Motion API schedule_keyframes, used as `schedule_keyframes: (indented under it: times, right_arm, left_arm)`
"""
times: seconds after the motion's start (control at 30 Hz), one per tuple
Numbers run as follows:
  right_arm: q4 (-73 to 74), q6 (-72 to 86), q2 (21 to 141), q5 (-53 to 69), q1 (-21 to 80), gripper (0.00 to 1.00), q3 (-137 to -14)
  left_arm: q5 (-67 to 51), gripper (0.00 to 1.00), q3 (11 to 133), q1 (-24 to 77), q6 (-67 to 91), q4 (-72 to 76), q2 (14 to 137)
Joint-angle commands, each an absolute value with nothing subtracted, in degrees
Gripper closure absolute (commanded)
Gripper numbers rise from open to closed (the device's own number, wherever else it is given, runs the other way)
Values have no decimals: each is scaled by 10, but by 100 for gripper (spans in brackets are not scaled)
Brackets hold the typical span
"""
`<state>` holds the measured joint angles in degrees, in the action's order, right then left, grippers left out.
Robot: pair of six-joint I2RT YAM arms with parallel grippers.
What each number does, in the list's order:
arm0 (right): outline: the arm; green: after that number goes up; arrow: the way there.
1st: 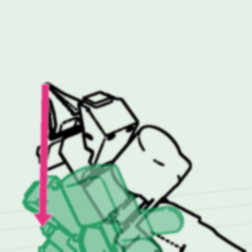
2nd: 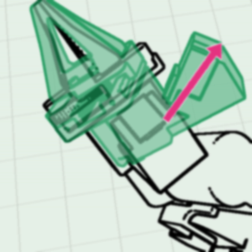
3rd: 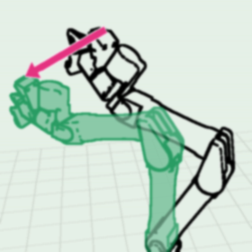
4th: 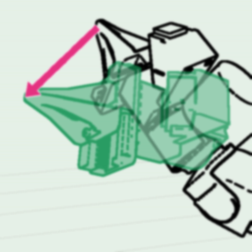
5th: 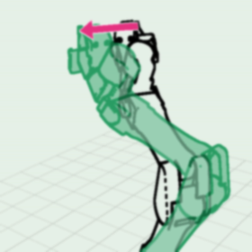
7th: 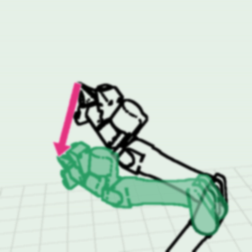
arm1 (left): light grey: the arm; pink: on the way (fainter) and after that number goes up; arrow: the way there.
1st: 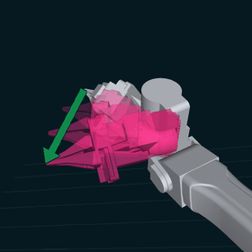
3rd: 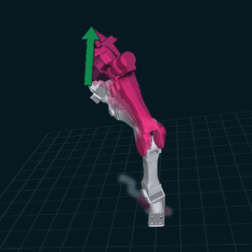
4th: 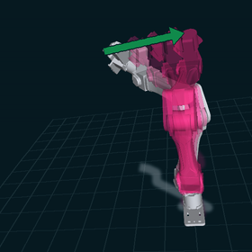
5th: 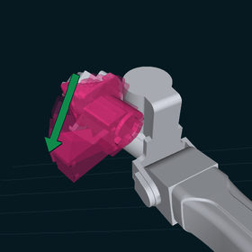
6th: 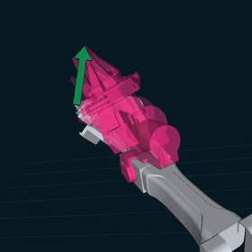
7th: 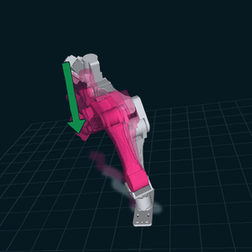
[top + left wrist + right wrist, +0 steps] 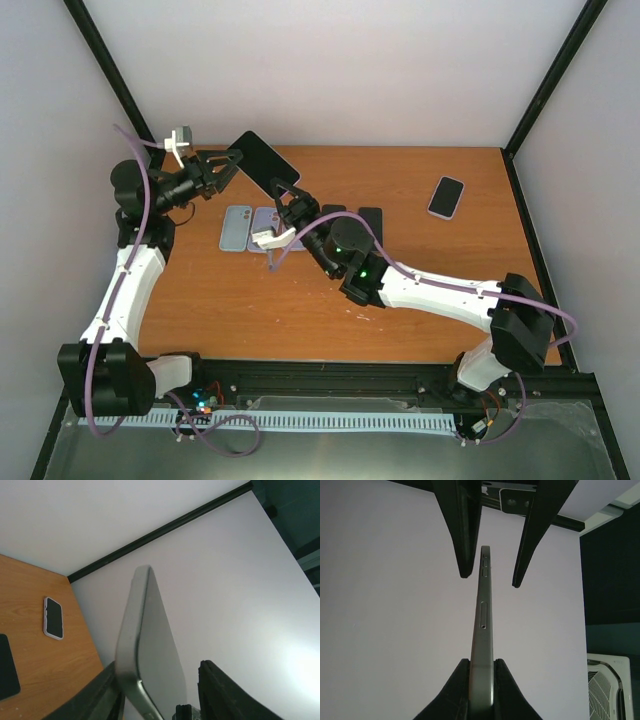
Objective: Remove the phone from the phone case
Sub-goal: Place the phone at the center of the board.
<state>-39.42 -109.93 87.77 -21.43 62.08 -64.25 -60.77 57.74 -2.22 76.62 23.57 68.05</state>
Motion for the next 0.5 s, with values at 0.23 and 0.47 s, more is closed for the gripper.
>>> schedule_keyframes:
  times: [0.23, 0.47]
  right_arm:
    - [-481, -1112, 892, -208, 637, 97, -659]
    - [-473, -1090, 877, -218, 635, 83, -638]
  left_arm:
    - [-612, 79, 574, -19, 797, 287, 684]
    - [-609, 99, 573, -19, 800, 295, 685]
